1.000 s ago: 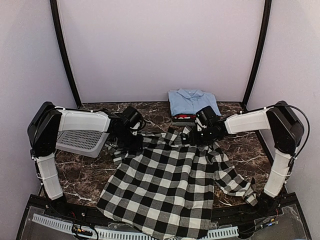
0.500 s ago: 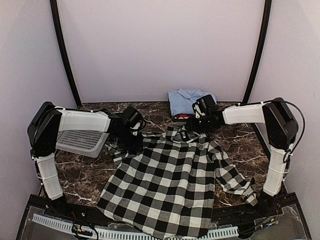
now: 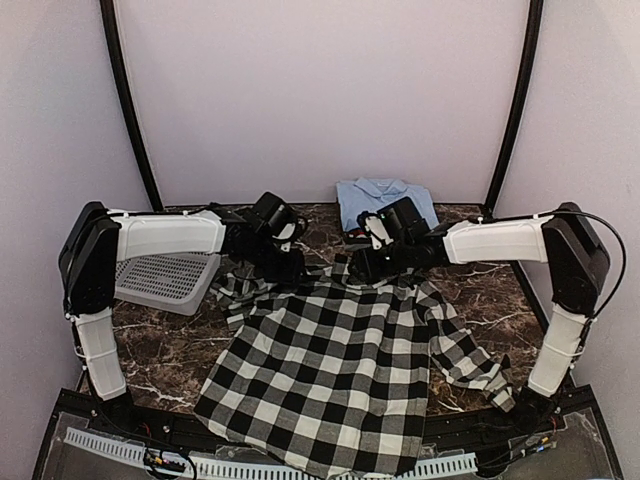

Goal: Fold and stack the long sleeve shirts
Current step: Flatten out the crumpled shirt at the center of the board.

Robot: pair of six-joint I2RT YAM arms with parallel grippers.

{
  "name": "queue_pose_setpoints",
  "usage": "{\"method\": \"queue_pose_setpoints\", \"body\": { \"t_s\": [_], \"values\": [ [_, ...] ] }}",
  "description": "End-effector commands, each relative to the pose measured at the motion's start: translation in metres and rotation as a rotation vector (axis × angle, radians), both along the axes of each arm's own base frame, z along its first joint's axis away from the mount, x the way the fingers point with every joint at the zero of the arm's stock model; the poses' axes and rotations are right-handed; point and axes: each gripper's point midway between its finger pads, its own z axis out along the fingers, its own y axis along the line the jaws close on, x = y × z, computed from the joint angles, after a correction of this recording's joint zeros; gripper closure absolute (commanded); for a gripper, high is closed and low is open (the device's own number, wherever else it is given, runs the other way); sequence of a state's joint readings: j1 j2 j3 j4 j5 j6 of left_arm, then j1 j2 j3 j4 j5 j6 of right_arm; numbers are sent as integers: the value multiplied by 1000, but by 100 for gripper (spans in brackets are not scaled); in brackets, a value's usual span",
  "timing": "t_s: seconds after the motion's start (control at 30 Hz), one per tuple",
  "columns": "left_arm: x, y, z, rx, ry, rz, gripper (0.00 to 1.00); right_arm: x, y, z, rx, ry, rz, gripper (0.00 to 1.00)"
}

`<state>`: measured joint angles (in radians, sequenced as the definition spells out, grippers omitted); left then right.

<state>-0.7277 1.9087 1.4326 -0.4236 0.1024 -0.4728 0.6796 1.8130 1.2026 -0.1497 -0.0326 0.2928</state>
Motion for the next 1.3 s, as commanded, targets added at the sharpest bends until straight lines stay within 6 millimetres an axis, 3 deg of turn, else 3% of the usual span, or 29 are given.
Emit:
{"method": "queue_pose_setpoints", "body": {
  "t_s": [0.0,0.17,0.37,0.5,0.53,0.57,0.67,0.77,0.8,1.03,1.27],
  "values": [
    [-10,-8,-2,-24,44,-12,63,-22,19,-11,-63,-49,123,34],
    [-20,-7,-6,-32,76,-9,63,-31,39,-27,-162,-92,180,35],
    [-34,3,-10,-24,98,0,63,-12,30,-39,-273,-132,79,45],
    [-49,21,-8,6,105,10,63,-3,29,-38,-289,-154,44,53],
    [-52,25,2,-1,92,13,63,-1,29,-38,-292,-157,40,56],
    [-56,32,-1,15,98,26,62,1,29,-38,-296,-161,35,60],
    [-72,51,11,21,93,52,61,9,27,-37,-323,-173,3,82],
    [-93,76,3,54,130,93,60,15,30,-32,-329,-187,-6,100],
    [-99,82,7,54,129,102,59,18,31,-28,-329,-195,-13,100],
    [-161,131,-11,94,259,188,53,51,29,-8,-362,-242,-91,100],
    [-207,161,-23,155,346,254,48,97,33,-5,-346,-270,-122,96]
  ]
}}
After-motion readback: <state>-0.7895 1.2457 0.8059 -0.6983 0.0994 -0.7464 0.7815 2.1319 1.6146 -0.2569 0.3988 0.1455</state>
